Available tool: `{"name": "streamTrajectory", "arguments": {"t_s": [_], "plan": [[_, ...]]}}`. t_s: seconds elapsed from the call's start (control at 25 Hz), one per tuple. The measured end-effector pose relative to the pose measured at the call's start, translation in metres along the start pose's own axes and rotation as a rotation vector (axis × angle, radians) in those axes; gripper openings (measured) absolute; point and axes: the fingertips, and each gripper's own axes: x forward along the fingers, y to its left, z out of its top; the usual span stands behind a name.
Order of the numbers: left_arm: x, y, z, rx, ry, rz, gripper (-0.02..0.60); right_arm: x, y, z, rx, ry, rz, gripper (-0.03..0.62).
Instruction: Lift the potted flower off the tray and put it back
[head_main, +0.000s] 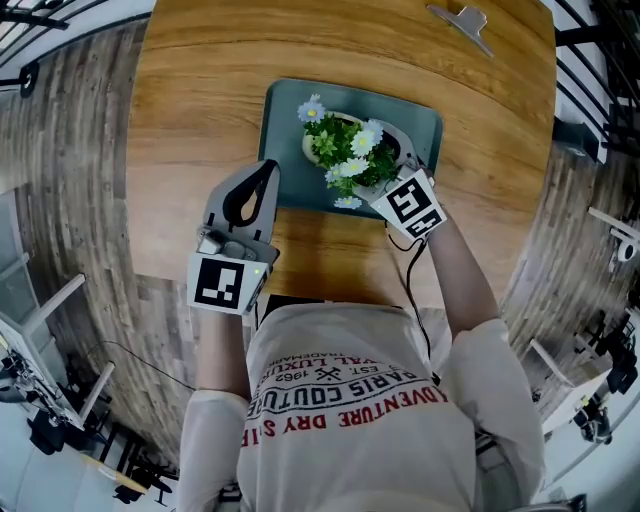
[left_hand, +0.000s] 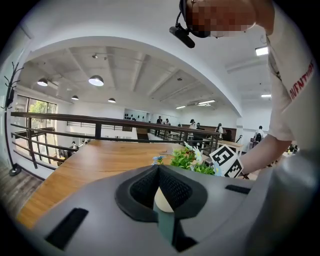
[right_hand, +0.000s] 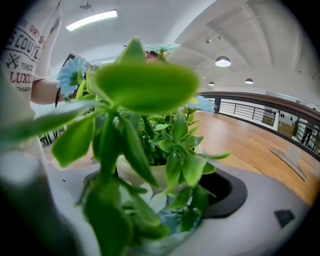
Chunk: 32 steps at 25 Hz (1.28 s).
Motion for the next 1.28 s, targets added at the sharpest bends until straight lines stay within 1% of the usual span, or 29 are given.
{"name": "streamTrajectory", "arguments": {"t_s": [0.08, 0.2, 0.32, 0.4, 0.6, 0.68, 0.8, 0.92, 1.0, 1.08, 1.12, 1.16, 1.2, 1.24, 1.28], "plan": [[0.003, -0.001, 0.000, -0.007, 0.010, -0.001, 0.012, 0.001, -0.001, -0.001, 0.022, -0.019, -0.007, 0.480], [0.005, -0.002, 0.000, 0.007, 0.002, -0.004, 0.012, 0.002, 0.000, -0.002, 0.047, -0.044, -0.015, 0.480], [0.006, -0.004, -0.001, 0.011, 0.015, -0.011, 0.012, 0.000, 0.000, -0.003, 0.059, -0.039, -0.026, 0.480], [0.005, -0.003, 0.000, 0.021, 0.020, -0.009, 0.012, -0.006, -0.002, -0.001, 0.071, -0.037, -0.054, 0.480], [0.007, 0.001, 0.012, 0.073, -0.010, -0.052, 0.012, -0.042, -0.014, 0.021, 0.069, -0.090, -0.201, 0.480], [0.004, 0.001, 0.020, 0.085, -0.020, -0.066, 0.012, -0.059, -0.010, 0.032, 0.081, -0.110, -0.234, 0.480], [0.003, -0.006, 0.041, 0.121, -0.067, -0.100, 0.012, -0.087, -0.005, 0.047, 0.102, -0.141, -0.301, 0.479], [0.002, -0.018, 0.063, 0.180, -0.116, -0.143, 0.012, -0.121, -0.011, 0.064, 0.125, -0.218, -0.409, 0.478], [-0.003, -0.027, 0.073, 0.207, -0.131, -0.154, 0.012, -0.143, -0.012, 0.078, 0.139, -0.275, -0.474, 0.477], [-0.009, -0.035, 0.081, 0.232, -0.140, -0.156, 0.012, -0.161, -0.011, 0.091, 0.142, -0.311, -0.515, 0.473], [-0.012, -0.038, 0.085, 0.244, -0.145, -0.156, 0.012, -0.169, -0.011, 0.096, 0.147, -0.325, -0.536, 0.452], [-0.016, -0.042, 0.090, 0.252, -0.154, -0.156, 0.012, -0.177, -0.010, 0.102, 0.152, -0.342, -0.563, 0.387], [-0.020, -0.047, 0.095, 0.259, -0.165, -0.155, 0.012, -0.186, -0.010, 0.107, 0.157, -0.364, -0.593, 0.265], [-0.024, -0.051, 0.100, 0.263, -0.177, -0.154, 0.012, -0.196, -0.008, 0.112, 0.162, -0.390, -0.616, 0.215], [-0.029, -0.056, 0.104, 0.267, -0.185, -0.153, 0.012, -0.205, -0.006, 0.119, 0.166, -0.420, -0.629, 0.212]]}}
